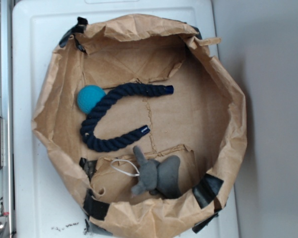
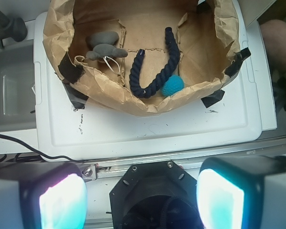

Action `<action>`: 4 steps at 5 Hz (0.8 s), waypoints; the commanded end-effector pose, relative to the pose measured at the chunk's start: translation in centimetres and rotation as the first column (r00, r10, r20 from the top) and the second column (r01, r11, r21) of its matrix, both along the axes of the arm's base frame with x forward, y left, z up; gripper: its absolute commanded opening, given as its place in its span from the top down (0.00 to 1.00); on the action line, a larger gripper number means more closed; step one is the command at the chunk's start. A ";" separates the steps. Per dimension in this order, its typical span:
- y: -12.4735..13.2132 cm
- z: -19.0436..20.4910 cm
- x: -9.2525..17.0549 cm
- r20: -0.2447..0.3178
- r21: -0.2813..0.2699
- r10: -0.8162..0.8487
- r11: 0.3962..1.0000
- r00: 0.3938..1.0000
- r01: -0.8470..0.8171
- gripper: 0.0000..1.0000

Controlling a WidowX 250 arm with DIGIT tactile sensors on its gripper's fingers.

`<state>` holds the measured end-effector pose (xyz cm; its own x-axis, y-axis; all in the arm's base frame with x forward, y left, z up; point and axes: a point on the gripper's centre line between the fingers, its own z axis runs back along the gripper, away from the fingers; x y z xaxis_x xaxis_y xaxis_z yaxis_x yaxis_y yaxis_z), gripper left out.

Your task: Grab the gray animal.

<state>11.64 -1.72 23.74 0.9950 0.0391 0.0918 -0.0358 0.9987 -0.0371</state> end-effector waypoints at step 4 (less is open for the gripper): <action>-1.6 -1.7 8.5 -0.066 -0.023 0.087 0.996 0.994 -0.088 0.00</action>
